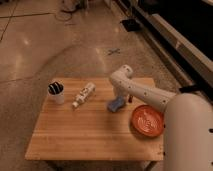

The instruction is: Wipe the white sponge on the table

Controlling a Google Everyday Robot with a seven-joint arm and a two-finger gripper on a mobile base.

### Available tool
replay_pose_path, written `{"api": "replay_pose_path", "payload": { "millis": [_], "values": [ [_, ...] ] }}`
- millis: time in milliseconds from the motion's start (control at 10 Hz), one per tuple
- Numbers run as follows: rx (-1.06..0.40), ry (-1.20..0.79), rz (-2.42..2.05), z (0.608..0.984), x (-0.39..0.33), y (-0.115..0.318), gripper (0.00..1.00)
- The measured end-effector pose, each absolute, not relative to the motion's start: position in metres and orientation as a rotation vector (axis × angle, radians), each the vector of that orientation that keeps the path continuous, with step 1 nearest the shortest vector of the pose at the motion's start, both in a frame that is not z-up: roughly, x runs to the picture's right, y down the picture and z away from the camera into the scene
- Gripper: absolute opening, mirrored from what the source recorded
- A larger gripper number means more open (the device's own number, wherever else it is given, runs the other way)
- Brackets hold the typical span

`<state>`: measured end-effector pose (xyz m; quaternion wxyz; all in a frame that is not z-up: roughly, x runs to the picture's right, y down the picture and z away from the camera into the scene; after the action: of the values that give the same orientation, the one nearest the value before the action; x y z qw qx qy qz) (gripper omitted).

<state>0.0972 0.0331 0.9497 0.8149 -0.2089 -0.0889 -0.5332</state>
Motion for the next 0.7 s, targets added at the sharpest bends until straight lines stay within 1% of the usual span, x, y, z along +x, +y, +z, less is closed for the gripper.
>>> {"api": "replay_pose_path", "payload": {
  "millis": [400, 700],
  "values": [
    [-0.401, -0.205, -1.209, 0.952, 0.042, 0.008, 0.00],
    [-0.364, -0.235, -1.293, 0.943, 0.004, 0.013, 0.00]
  ]
}}
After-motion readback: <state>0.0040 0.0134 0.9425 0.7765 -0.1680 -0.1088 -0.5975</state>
